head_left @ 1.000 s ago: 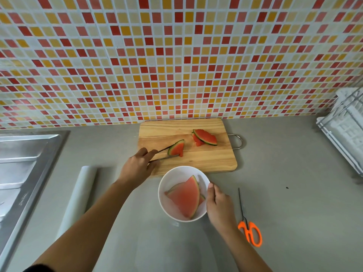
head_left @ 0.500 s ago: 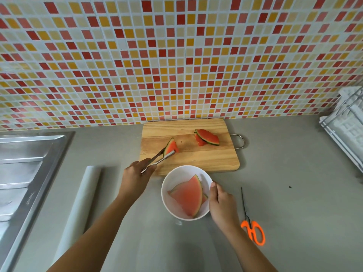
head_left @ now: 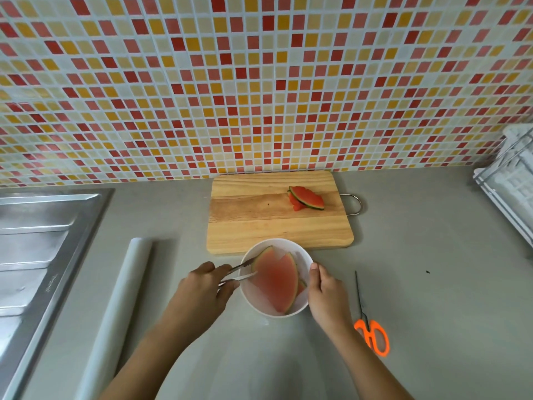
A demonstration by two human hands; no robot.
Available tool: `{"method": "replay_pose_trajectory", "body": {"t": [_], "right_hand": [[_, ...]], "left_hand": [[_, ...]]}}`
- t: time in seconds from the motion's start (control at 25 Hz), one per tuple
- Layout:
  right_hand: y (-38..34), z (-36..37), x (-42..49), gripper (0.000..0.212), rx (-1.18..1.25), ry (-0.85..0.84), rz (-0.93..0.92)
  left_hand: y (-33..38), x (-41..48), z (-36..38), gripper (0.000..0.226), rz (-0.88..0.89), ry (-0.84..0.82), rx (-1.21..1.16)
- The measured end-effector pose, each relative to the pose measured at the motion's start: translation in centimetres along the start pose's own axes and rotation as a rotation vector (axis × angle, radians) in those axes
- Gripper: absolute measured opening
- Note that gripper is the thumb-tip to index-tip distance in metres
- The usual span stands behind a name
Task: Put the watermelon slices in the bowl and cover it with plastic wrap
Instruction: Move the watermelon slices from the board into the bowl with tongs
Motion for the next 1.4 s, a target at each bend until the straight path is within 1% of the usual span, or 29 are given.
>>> {"method": "replay_pose_trajectory", "body": {"t": [0.12, 0.28, 0.36, 0.44, 0.52, 0.56, 0.64, 0.72, 0.84, 0.88, 0.96, 1.04, 1.12, 1.28, 1.4], "right_hand": [[-0.2, 0.0, 0.0, 0.03, -0.018, 0.007, -0.021], [-0.1, 0.0, 0.1, 0.03, 0.002, 0.014, -0.022], [-0.2, 0.1, 0.1, 0.029, -0.002, -0.004, -0.028], [-0.2, 0.0, 0.0, 0.032, -0.003, -0.013, -0.033], [-0.2, 0.0, 0.0, 0.035, 0.007, -0.018, -0.02], [-0.2, -0.1, 0.0, 0.036, 0.004, -0.021, -0.016], [-0.3, -0.2, -0.1, 0.038, 0.004, -0.026, -0.012], [-0.3, -0.2, 0.0, 0.036, 0.018, -0.02, -0.002], [-0.2, -0.1, 0.0, 0.03, -0.018, 0.006, -0.017], [-0.2, 0.0, 0.0, 0.029, -0.045, 0.001, -0.029], [-0.1, 0.1, 0.1, 0.029, -0.04, -0.004, -0.026], [-0.1, 0.2, 0.2, 0.032, -0.071, -0.017, -0.034], [-0.4, 0.1, 0.2, 0.032, -0.119, 0.005, -0.062], [-0.4, -0.3, 0.1, 0.032, -0.051, 0.031, -0.044], [-0.2, -0.1, 0.0, 0.032, -0.017, 0.015, -0.034]], "left_hand": [[0.3, 0.7, 0.7, 0.037, -0.069, -0.047, 0.135], [0.6, 0.4, -0.1, 0.042, -0.072, -0.094, 0.135], [0.4, 0.4, -1.6, 0.042, -0.056, -0.072, 0.097], [0.4, 1.0, -3.6, 0.038, -0.012, 0.026, 0.012], [1.0, 2.7, -4.7, 0.036, 0.089, 0.143, -0.038], [1.4, 4.1, -4.6, 0.038, 0.144, 0.171, -0.033], [2.3, 7.4, -3.1, 0.041, 0.242, 0.171, 0.029], [4.1, 10.6, -0.9, 0.043, 0.404, 0.143, 0.185], [7.1, 12.8, 3.2, 0.045, 0.741, 0.066, 0.511], [7.5, 13.2, 4.4, 0.046, 0.825, 0.067, 0.585], [7.8, 13.9, 6.0, 0.045, 0.938, 0.098, 0.638], [8.0, 14.3, 7.2, 0.045, 0.999, 0.137, 0.674], [8.2, 14.4, 8.0, 0.044, 1.038, 0.15, 0.688], [7.7, 13.7, 6.8, 0.045, 1.069, 0.168, 0.568], [7.0, 12.6, 4.9, 0.04, 1.057, 0.171, 0.51]]}}
Point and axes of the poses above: each hand's wrist, its own x-axis towards the middle knuckle, its own z-axis out of the palm, y = z × x, the point moved 8 cm from there along x, towards the middle knuckle, and after that the axes turned 14 degrees about -x, right-handed, at the moved point
